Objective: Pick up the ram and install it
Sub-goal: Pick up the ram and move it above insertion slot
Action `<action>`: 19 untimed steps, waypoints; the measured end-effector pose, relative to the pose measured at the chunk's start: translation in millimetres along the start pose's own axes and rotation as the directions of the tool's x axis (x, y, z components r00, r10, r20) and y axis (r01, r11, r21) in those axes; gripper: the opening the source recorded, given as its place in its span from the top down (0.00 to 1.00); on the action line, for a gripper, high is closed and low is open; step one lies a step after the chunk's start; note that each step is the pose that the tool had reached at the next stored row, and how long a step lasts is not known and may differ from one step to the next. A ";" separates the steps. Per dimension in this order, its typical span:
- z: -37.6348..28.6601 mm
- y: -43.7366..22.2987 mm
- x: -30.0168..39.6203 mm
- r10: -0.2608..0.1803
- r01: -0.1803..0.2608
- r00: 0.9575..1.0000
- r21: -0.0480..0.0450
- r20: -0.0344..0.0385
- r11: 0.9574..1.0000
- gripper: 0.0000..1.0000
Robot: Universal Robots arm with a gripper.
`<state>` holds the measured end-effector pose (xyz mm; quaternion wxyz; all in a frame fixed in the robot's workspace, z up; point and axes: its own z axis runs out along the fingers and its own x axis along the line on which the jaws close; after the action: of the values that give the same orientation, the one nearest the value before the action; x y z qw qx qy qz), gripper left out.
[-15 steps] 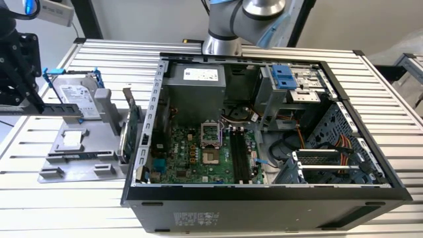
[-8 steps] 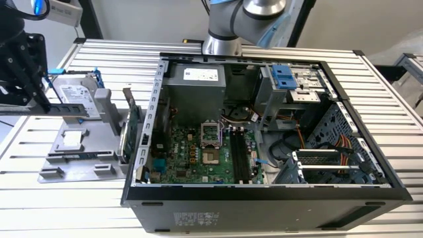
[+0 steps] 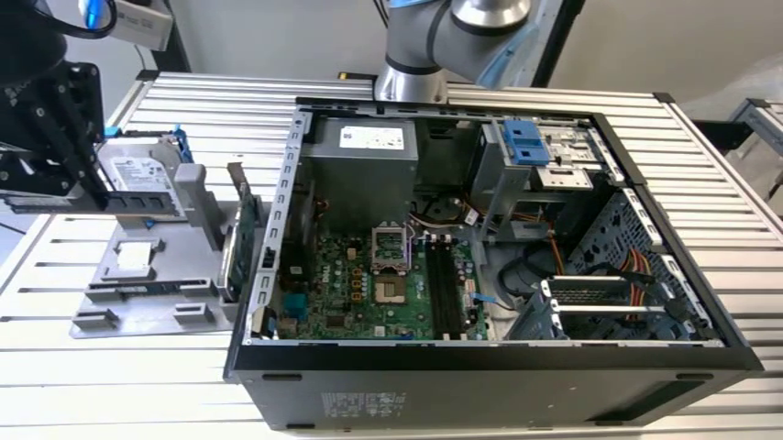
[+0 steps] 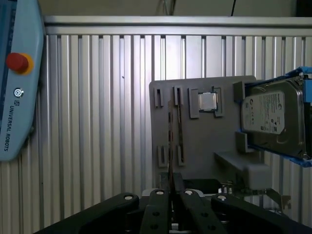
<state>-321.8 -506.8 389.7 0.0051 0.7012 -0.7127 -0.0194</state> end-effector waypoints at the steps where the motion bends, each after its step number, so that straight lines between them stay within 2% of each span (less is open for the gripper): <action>1: -0.1 -1.5 0.0 0.000 0.000 1.000 0.000 0.000 1.000 1.00; 19: -1.0 -28.6 -0.5 -0.001 0.001 1.000 0.000 0.000 1.000 1.00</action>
<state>-293.2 -506.8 389.7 0.0051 0.7017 -0.7122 -0.0194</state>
